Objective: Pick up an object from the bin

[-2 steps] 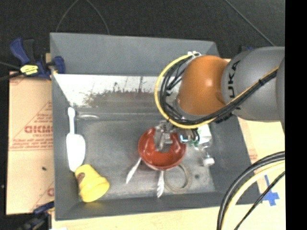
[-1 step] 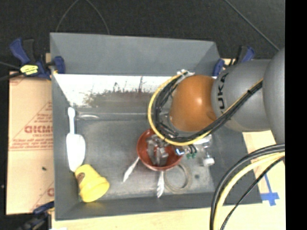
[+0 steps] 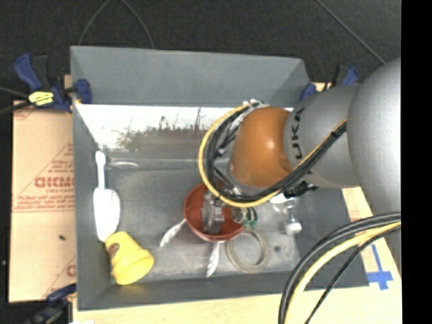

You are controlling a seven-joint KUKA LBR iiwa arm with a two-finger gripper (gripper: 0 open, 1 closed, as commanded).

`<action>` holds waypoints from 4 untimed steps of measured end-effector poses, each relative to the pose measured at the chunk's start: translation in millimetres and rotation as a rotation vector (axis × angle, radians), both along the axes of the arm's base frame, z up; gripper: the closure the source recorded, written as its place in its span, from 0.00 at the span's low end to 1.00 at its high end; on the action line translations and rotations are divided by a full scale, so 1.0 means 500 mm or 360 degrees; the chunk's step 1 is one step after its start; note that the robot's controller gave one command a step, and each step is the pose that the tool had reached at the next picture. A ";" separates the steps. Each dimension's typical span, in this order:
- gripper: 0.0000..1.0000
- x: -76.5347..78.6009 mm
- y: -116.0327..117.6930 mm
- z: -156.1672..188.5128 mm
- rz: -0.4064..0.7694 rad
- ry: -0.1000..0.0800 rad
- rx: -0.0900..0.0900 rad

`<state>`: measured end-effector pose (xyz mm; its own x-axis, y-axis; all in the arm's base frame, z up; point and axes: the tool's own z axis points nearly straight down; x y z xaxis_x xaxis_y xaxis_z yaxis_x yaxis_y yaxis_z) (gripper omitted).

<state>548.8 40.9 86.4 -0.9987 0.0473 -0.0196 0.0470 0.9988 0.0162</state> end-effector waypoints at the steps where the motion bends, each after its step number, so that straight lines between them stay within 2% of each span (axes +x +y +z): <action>1: 1.00 0.007 -0.025 0.040 0.0448 -0.0020 -0.0013; 2: 1.00 0.012 -0.004 -0.003 0.0020 -0.0008 0.0000; 3: 1.00 0.013 -0.002 0.077 0.0413 -0.0028 -0.0011; 4: 1.00 0.020 -0.001 0.058 0.0337 -0.0027 -0.0008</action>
Offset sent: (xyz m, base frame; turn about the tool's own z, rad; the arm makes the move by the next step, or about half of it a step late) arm 0.0034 -0.0013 -0.0056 -0.0119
